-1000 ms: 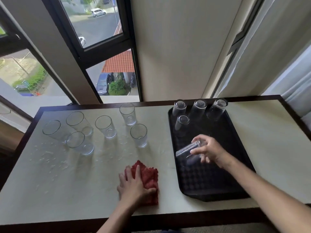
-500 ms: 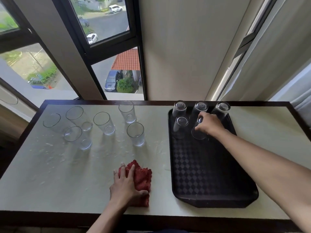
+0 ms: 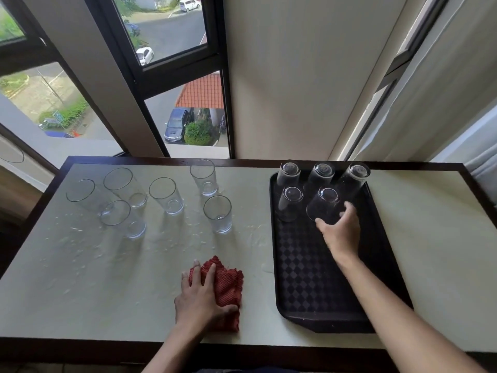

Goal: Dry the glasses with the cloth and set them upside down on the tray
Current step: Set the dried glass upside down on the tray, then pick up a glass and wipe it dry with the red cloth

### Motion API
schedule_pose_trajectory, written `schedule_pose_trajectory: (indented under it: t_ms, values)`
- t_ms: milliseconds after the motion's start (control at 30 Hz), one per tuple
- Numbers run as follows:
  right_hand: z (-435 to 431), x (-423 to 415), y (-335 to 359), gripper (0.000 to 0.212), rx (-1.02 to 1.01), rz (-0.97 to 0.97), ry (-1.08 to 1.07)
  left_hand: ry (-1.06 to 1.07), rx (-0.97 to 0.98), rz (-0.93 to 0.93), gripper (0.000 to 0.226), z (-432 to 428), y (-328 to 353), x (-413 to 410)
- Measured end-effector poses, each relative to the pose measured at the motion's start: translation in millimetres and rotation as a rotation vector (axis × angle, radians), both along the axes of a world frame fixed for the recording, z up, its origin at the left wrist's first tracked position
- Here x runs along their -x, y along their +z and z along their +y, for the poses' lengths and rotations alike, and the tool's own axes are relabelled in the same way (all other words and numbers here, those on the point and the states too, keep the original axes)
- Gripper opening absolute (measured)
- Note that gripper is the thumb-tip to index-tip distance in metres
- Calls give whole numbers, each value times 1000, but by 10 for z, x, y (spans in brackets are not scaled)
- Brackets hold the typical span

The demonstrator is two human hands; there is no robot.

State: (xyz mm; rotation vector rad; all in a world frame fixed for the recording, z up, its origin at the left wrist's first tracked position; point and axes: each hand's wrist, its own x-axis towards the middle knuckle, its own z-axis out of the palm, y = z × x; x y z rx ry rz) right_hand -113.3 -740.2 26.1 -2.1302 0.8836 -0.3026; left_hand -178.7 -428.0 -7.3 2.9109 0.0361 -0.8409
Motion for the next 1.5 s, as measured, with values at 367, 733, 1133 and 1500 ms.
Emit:
schedule_pose_trajectory:
  t_ms: [367, 733, 1133, 1500]
  values:
    - [1560, 879, -447, 11, 97, -115, 655, 6, 133, -33, 82, 206, -4, 20]
    - [2556, 930, -789, 101, 576, 341, 979, 507, 471, -270, 41, 1515, -76, 121]
    - [2663, 831, -728, 61, 347, 271, 916, 808, 737, -484, 84, 1820, 370, -930]
    - [2529, 594, -89, 32, -770, 213, 211, 817, 852, -517, 74, 1728, 254, -1328]
